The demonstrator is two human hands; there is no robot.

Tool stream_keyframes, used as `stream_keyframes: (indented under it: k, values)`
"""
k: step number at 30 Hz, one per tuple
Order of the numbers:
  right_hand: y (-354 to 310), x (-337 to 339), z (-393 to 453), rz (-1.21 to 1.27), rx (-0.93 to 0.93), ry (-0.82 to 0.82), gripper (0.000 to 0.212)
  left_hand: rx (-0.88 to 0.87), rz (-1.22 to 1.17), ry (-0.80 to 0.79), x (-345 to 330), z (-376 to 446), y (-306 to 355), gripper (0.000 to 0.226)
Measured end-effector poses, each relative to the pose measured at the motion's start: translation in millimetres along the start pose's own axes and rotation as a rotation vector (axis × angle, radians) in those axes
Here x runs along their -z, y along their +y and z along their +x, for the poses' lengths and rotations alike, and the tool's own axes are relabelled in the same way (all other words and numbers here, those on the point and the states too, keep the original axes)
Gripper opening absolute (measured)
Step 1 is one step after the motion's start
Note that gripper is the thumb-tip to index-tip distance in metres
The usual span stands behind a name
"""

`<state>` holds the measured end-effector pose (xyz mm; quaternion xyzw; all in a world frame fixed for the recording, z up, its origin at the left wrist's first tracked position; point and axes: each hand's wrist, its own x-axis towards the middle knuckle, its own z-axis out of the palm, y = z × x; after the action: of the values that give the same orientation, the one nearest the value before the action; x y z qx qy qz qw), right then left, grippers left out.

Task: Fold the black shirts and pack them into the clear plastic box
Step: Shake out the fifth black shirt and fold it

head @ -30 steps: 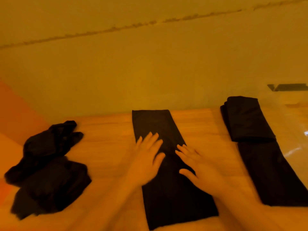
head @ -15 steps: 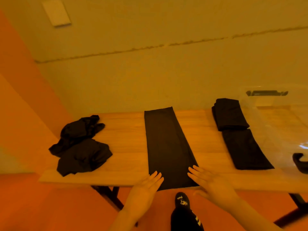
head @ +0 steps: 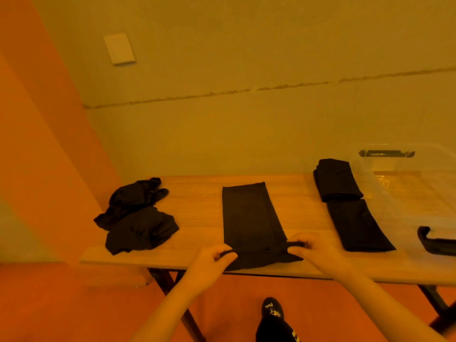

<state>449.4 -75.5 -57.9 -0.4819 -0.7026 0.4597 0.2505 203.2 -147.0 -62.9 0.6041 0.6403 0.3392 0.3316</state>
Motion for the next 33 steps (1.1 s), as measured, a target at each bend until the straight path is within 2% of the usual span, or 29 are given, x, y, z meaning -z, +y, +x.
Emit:
stream_keyframes:
  k: [5, 9, 15, 20, 24, 28, 33]
  values:
    - [-22.7, 13.9, 30.7, 0.343, -0.046, 0.046, 0.017, 0.061, -0.378, 0.052, 23.2, 28.9, 38.0, 0.016]
    - [-38.3, 21.9, 75.8, 0.454, -0.092, 0.068, 0.013, 0.085, -0.395, 0.120, 34.7, 76.6, 46.5, 0.014]
    - [-27.6, 27.6, 163.2, 0.410, -0.238, 0.119, 0.030, 0.129, -0.334, 0.167, 36.2, 161.4, 21.1, 0.019]
    - [-7.7, 14.4, 227.0, 0.260, -0.301, 0.175, 0.023, 0.259, -0.311, 0.179, 22.8, 229.8, -16.3, 0.015]
    - [18.2, -3.1, 246.8, 0.212, -0.324, 0.297, 0.006, 0.369, -0.269, 0.259, 4.0, 256.7, -51.2, 0.017]
    - [37.9, -14.6, 252.6, -0.073, -0.246, 0.440, 0.020, 0.302, -0.148, 0.391, -3.1, 261.7, -62.7, 0.014]
    - [41.7, -16.1, 257.8, -0.167, -0.243, 0.529, 0.021, 0.261, -0.064, 0.488, -6.6, 260.9, -64.0, 0.012]
